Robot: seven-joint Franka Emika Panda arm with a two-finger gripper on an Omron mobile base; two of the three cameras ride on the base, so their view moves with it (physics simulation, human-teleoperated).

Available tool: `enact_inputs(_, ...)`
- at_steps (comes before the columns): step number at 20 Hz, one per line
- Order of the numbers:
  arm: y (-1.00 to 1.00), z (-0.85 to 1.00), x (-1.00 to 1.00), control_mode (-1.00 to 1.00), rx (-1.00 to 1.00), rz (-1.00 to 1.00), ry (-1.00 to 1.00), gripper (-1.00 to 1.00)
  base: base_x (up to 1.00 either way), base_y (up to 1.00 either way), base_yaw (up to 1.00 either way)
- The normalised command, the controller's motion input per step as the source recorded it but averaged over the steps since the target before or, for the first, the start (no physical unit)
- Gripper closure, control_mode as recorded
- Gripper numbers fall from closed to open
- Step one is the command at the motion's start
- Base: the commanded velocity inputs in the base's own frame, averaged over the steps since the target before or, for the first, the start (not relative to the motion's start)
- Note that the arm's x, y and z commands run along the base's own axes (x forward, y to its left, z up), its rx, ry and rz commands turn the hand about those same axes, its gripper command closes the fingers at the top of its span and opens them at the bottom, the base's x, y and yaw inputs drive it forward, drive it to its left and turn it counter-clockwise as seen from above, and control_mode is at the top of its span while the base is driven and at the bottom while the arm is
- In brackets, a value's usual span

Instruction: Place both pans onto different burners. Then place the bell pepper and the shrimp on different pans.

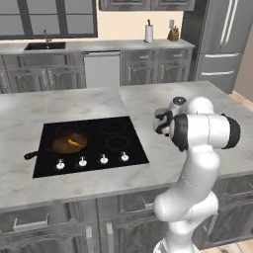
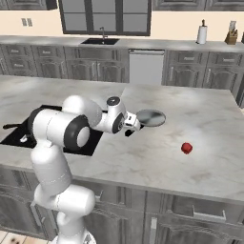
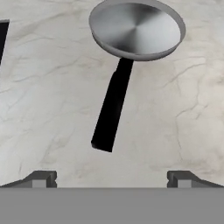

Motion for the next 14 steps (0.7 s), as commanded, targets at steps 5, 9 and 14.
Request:
enact_inputs(5,-0.12,-0.21,0.56,-1.0,0.0,-0.03,0.02,-1.0,0.0,0.0,0.0)
enact_inputs(9,-0.1,-0.17,0.46,-1.0,0.01,-0.03,0.01,-1.0,0.0,0.0,0.0)
enact_inputs(14,-0.03,-0.26,0.26,-1.0,0.01,-0.01,0.01,-1.0,0.0,0.0,0.0)
